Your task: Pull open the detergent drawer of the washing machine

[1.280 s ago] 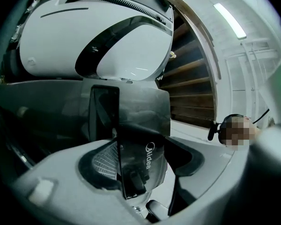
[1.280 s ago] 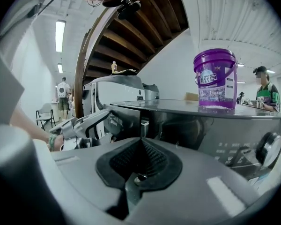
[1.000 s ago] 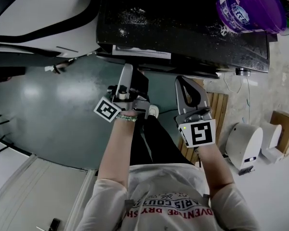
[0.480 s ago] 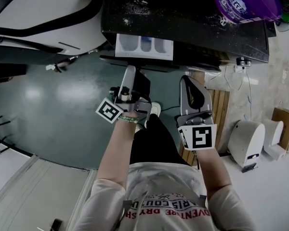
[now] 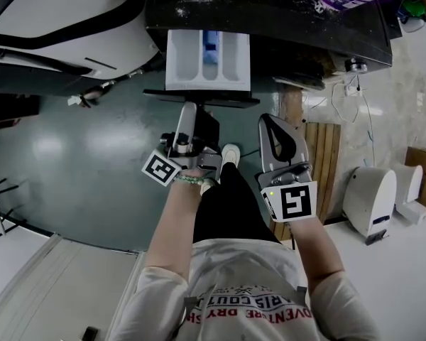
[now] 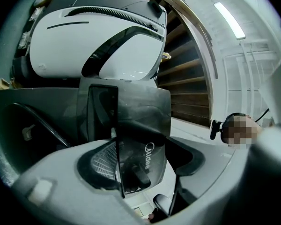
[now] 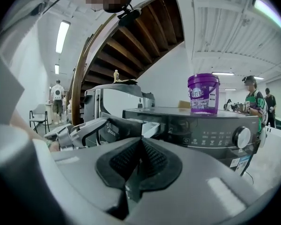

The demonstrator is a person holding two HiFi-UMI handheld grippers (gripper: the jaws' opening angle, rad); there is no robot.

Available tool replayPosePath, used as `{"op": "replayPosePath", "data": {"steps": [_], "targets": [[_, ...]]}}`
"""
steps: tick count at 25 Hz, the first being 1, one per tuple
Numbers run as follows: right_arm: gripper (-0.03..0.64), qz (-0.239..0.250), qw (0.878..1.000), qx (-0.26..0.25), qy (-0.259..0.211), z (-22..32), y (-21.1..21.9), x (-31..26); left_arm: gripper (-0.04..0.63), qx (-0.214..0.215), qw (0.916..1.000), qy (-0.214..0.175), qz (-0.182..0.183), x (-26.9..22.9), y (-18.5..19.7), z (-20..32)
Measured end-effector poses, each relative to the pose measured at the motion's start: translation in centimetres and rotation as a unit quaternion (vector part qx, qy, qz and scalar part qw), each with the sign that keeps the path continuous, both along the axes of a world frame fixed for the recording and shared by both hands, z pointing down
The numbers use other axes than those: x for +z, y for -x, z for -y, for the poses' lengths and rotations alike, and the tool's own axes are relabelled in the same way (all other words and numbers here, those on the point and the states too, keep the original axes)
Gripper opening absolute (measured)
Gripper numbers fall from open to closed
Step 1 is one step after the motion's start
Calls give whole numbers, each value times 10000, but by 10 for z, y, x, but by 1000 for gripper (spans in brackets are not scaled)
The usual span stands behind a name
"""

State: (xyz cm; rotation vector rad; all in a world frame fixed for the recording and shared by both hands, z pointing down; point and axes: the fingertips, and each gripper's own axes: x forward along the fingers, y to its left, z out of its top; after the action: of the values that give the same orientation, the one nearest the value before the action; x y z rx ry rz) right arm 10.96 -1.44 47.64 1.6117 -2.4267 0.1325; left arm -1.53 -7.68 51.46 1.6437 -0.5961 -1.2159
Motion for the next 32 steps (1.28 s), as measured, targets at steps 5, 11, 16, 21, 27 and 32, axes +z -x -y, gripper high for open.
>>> {"op": "replayPosePath", "data": {"steps": [5,11,16,21,27,32], "targets": [[0,7,10000,-26,-79,-14,12,-5,305,17,10000,-20,-5,1,3,-16],[0,-38,9999,-14,-127,-29,23,-8,313,83,10000,-34,12,-1,5,-24],[0,-72,9999,-3,-96,-44,27,-10,338,301,9995,3,128,1,1,-25],[0,-128,9998,8,-139,-52,29,-19,401,340,9992,-15,225,-6,0,-25],[0,-198,9996,-68,-196,-67,31,-32,456,355,9993,73,125,-2,6,-41],[0,-205,9997,-46,-125,-78,30,-30,456,309,9993,80,197,-2,18,-64]]}}
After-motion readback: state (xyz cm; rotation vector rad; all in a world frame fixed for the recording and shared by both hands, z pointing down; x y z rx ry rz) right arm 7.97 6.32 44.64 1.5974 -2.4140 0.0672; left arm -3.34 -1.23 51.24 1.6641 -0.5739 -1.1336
